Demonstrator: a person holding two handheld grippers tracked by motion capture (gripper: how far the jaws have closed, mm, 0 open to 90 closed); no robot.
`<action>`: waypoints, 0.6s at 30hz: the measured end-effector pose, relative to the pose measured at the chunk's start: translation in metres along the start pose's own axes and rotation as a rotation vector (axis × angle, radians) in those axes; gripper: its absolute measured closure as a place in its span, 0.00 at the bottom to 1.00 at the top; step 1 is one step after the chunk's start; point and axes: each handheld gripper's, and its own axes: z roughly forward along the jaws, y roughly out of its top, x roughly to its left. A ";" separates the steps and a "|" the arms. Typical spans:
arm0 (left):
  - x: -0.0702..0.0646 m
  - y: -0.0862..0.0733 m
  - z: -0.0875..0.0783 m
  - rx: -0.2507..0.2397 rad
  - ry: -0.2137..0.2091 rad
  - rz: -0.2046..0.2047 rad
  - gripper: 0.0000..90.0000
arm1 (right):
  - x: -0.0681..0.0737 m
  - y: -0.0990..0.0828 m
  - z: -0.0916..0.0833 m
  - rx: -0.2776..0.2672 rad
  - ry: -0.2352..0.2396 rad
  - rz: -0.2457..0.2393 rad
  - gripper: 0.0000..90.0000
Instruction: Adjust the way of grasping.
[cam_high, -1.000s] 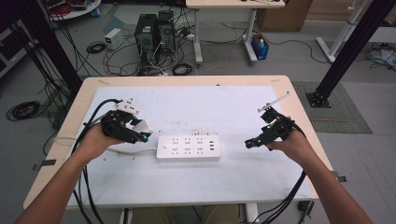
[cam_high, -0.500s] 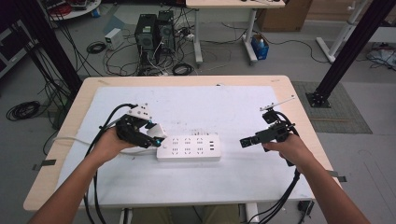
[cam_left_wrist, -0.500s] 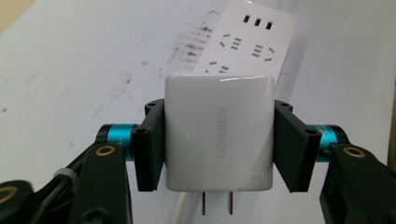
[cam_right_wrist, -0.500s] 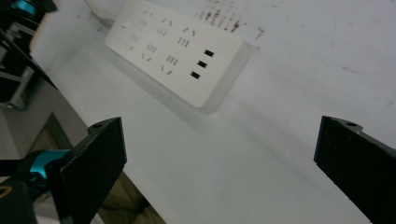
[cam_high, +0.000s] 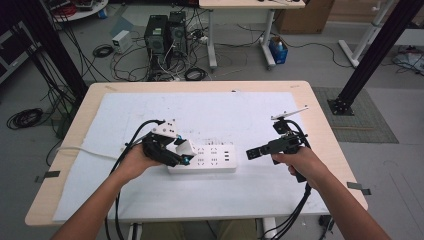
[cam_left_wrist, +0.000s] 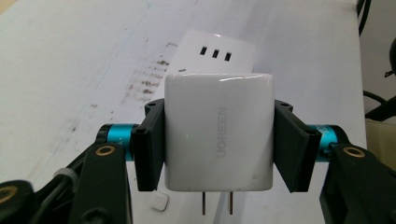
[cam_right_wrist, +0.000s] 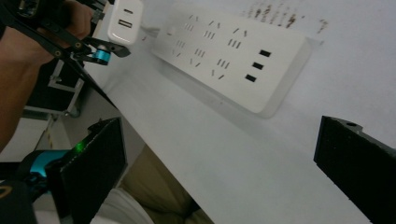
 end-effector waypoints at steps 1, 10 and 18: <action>-0.001 0.001 0.001 -0.003 -0.004 0.004 0.47 | 0.002 0.000 0.002 0.003 0.010 0.002 0.02; -0.012 0.017 0.013 -0.006 -0.033 0.059 0.47 | 0.011 0.006 0.016 0.010 0.075 0.037 0.02; -0.022 0.040 0.026 -0.013 -0.059 0.110 0.47 | 0.015 0.009 0.021 0.010 0.104 0.064 0.02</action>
